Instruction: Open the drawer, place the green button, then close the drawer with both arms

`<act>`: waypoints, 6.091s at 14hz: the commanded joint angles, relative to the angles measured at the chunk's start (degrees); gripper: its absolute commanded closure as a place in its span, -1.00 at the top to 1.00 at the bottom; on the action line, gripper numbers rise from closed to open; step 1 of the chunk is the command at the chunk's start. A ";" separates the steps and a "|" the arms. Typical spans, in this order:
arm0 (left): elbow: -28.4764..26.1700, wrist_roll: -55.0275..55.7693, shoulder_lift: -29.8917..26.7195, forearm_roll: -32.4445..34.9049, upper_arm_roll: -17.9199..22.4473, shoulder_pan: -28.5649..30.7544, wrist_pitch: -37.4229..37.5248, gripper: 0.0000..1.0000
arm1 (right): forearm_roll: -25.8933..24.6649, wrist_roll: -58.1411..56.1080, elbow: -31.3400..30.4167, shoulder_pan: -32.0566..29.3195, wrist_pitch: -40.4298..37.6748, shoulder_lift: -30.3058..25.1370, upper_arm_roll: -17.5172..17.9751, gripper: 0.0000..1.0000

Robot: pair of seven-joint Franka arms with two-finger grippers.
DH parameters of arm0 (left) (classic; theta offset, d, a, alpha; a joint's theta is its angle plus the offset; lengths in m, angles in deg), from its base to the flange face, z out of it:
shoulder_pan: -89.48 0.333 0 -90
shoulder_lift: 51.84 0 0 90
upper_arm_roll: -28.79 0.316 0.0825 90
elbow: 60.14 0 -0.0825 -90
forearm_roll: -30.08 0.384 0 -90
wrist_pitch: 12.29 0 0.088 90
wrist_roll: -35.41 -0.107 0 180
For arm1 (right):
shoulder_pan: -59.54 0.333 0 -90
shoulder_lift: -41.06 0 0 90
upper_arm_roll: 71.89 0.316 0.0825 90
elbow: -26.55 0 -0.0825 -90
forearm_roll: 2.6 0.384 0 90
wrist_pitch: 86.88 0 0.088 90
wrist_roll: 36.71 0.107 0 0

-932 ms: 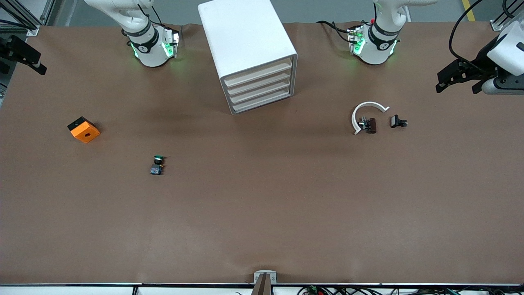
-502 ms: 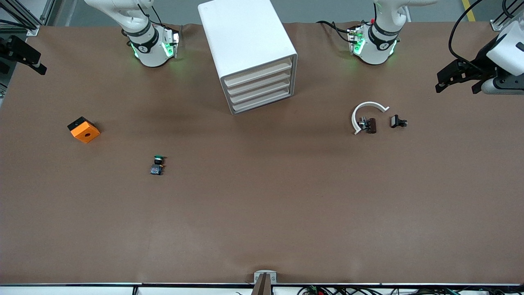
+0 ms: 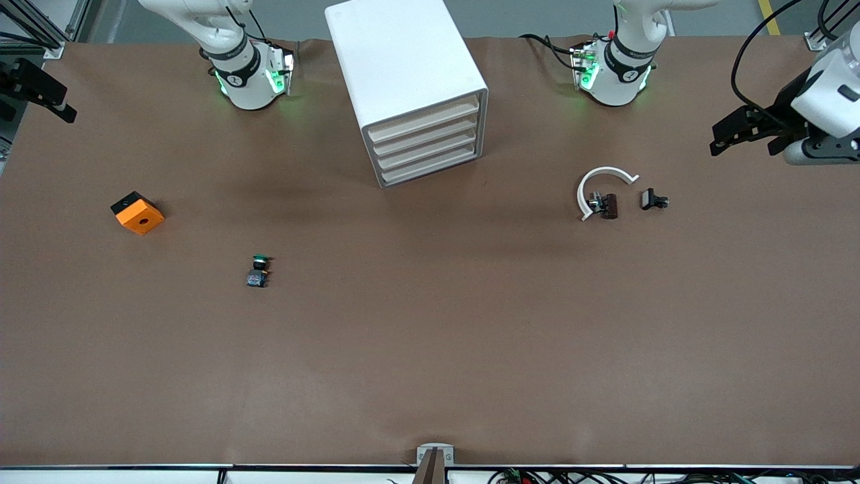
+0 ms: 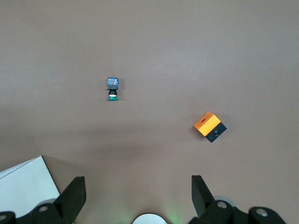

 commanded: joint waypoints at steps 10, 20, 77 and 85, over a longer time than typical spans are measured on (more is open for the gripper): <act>-0.67 7.90 14.32 -0.30 -2.58 -4.50 -3.69 1.00 | -0.24 -0.44 0.50 0.42 -0.47 -0.33 1.27 1.00; 0.99 38.66 24.69 -1.79 -9.80 -9.95 -12.58 1.00 | -0.34 -0.35 2.78 0.33 -0.56 0.72 1.10 1.00; 15.67 122.70 61.00 -31.93 -16.83 -22.88 11.33 -0.56 | -0.51 24.17 -29.03 13.61 74.33 39.57 0.13 1.00; 15.94 123.15 61.09 -32.03 -16.57 -22.97 11.24 -0.80 | -0.51 24.17 -29.12 13.52 72.67 39.48 0.13 -0.05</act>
